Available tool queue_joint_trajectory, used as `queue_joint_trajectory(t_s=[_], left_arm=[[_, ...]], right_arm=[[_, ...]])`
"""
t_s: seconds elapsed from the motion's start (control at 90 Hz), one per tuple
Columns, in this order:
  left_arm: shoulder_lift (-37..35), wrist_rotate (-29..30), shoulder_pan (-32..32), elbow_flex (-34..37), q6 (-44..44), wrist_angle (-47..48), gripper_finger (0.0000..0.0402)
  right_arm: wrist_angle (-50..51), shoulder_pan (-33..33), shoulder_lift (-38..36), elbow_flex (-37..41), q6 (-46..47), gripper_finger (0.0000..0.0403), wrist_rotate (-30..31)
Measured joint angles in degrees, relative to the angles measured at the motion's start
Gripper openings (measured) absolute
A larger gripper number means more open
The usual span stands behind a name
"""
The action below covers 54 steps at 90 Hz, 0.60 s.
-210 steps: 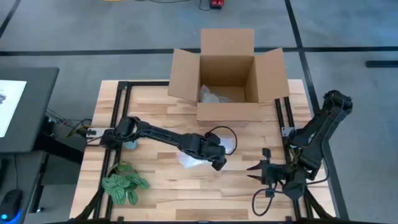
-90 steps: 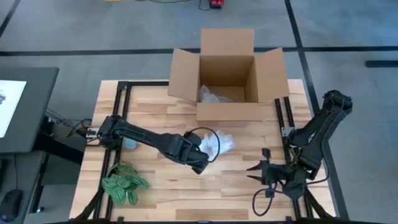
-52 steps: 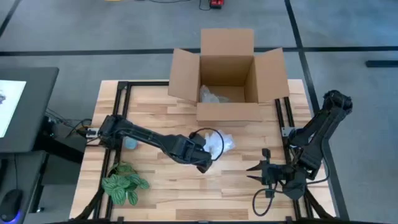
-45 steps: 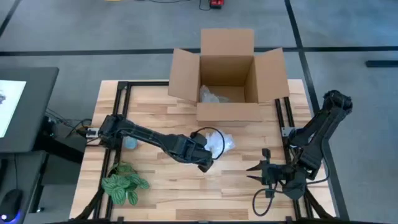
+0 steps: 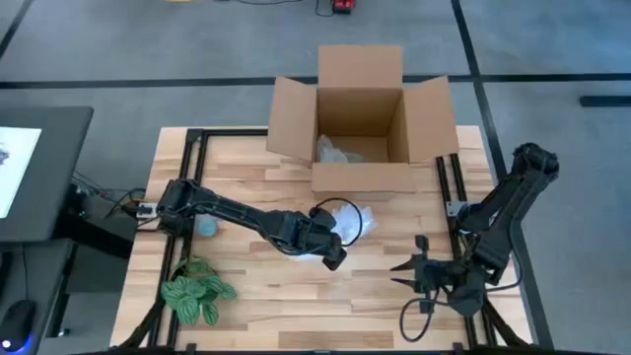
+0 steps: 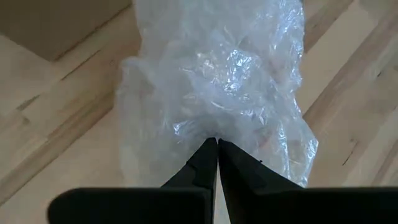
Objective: Wrap mug
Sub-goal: Wrap the white gray mug with bubble wrap
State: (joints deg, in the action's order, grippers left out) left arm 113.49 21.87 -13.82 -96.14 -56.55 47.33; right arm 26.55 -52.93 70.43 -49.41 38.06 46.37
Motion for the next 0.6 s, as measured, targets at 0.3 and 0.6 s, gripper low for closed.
queue_joint_trajectory(t_s=[0.3,0.6], left_arm=[[0.0,-0.1,-0.9,0.0,1.4,-0.9,0.0],[-0.6,1.5,-2.3,0.1,2.9,-0.4,0.0]], right_arm=[[-12.3,17.2,4.2,0.0,-14.0,0.009,-11.7],[-23.4,32.5,11.5,0.0,-25.9,0.0053,-27.1]])
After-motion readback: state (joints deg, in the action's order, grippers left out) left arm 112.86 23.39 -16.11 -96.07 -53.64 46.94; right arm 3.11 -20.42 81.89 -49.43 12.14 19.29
